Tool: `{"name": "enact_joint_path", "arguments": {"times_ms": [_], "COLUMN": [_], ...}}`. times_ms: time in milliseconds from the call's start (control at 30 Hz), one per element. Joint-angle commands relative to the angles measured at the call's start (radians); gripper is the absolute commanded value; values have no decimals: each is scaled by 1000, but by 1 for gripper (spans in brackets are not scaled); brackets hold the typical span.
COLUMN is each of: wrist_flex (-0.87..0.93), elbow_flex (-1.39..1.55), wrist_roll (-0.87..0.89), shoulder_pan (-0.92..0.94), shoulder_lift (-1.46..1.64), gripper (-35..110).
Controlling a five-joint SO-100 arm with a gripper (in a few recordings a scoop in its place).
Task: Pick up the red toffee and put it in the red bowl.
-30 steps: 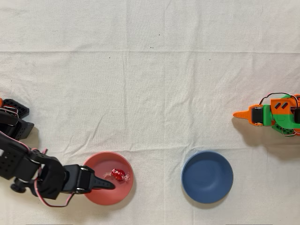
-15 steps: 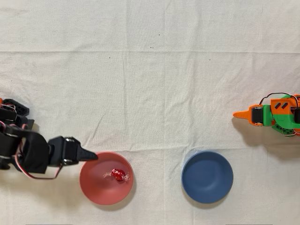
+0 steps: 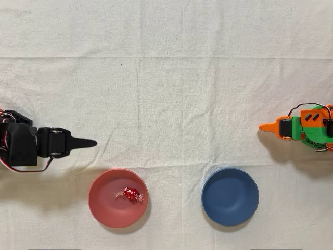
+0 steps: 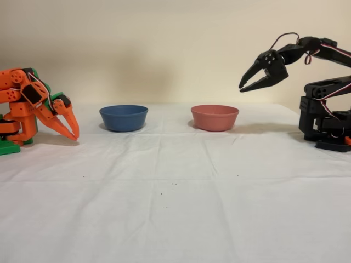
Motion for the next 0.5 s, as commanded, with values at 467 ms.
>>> {"name": "enact_joint_path", "arguments": {"times_ms": [467], "wrist_flex": [6], "elbow_flex": [316], "wrist_roll": [-89], "shoulder_pan": [-51], "shoulder_lift": [324], "gripper": [0]}}
